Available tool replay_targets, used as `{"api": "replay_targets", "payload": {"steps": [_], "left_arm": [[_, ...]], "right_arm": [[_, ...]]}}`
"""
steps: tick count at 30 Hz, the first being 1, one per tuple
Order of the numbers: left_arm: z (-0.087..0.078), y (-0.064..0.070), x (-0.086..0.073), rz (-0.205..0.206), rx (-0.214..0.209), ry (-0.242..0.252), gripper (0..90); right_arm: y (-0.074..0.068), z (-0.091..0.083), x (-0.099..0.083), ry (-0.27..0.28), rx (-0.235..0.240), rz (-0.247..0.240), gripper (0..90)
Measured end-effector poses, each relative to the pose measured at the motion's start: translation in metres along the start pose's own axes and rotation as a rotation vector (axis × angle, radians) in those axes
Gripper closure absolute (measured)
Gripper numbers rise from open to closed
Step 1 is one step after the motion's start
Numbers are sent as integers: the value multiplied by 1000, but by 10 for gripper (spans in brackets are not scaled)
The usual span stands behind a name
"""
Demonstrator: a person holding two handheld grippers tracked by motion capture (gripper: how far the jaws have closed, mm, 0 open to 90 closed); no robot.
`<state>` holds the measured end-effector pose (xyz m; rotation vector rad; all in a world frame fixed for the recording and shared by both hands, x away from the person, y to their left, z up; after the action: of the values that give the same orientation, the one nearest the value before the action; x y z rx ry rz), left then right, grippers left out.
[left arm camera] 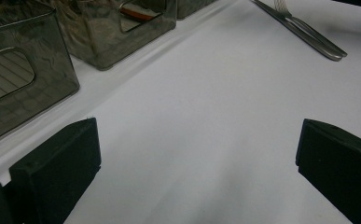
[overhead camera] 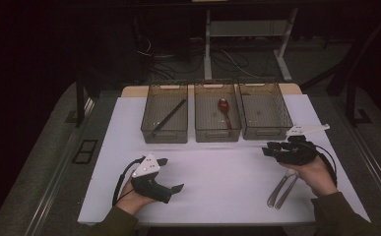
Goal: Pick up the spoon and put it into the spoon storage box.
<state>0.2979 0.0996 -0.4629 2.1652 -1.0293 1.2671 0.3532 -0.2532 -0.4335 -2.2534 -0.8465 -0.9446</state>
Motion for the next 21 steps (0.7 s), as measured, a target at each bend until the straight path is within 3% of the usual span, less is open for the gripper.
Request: {"api": "replay_targets", "payload": {"steps": [8, 14, 21], "left_arm": [[-1, 0, 0, -2, 2, -2, 0], [-1, 1, 0, 6, 0, -4, 0], [-1, 1, 0, 6, 1, -4, 0]], "right_arm": [[11, -14, -24, -39, -22, 22, 789], [5, -19, -45, -87, -6, 18, 867], [-7, -23, -70, -145, 7, 2, 895]]}}
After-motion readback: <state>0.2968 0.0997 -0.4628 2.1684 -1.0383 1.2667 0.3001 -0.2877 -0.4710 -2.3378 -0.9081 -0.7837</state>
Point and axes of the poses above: each handheld gripper's, and its own axes: z roughly forward along the jaws, x roughly out of its top, y roughly to its right, the point moved 7 cm from there along z, roughly forward along the jaws, and after that the axes turned 8 degrees about x, right-handed, at the moved point
